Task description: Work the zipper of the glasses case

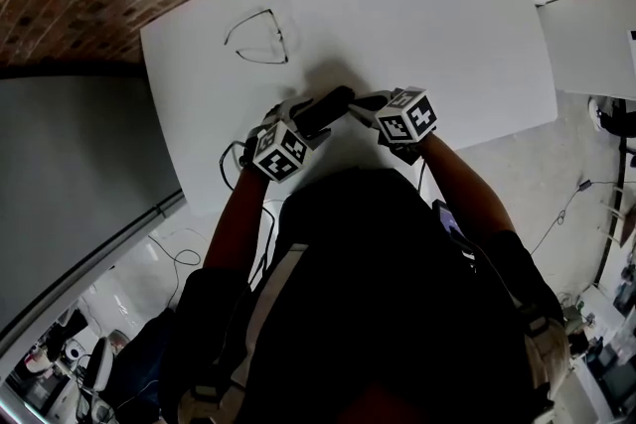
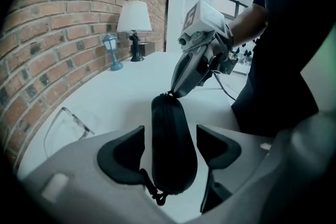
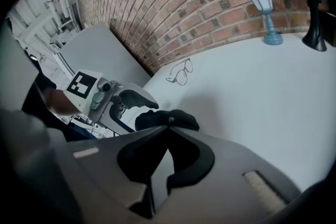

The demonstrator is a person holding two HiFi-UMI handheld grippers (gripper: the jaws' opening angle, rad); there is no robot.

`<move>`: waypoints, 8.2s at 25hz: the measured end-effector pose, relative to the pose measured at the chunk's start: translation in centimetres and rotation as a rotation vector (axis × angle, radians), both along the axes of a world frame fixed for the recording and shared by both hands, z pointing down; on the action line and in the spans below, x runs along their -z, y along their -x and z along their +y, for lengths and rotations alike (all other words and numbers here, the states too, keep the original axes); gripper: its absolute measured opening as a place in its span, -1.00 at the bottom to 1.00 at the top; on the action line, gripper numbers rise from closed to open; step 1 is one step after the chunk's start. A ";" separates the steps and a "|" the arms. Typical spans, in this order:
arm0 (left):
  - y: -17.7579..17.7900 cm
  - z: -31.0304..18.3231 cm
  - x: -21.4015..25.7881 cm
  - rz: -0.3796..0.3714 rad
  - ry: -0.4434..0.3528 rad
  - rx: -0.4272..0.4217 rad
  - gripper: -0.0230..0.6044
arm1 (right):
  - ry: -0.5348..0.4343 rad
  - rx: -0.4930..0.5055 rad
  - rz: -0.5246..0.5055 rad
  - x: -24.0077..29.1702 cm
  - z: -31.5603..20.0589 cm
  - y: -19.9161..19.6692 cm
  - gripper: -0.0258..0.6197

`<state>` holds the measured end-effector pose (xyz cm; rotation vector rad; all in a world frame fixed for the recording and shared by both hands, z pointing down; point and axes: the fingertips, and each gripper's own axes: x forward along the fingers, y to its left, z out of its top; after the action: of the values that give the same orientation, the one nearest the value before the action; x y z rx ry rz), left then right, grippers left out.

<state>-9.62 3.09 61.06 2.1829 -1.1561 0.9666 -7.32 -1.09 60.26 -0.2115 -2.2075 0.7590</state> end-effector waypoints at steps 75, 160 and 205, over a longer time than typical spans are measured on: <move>-4.8 -1.9 -1.5 -0.019 0.069 -0.192 -0.05 | 0.507 -0.235 -0.123 -1.3 -0.9 -2.6 -0.88; -4.9 -6.4 4.2 0.017 -0.149 -0.116 -0.04 | 0.323 -0.298 -0.273 7.9 -5.6 -3.1 -0.91; -3.8 -5.7 5.5 -0.070 -0.246 -0.104 -0.01 | 0.218 -0.180 -0.251 10.4 -0.8 0.0 -0.90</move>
<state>-5.81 -2.60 55.52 2.4411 -1.2620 0.9959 -7.33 -1.90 49.91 -0.2287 -2.4003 1.1278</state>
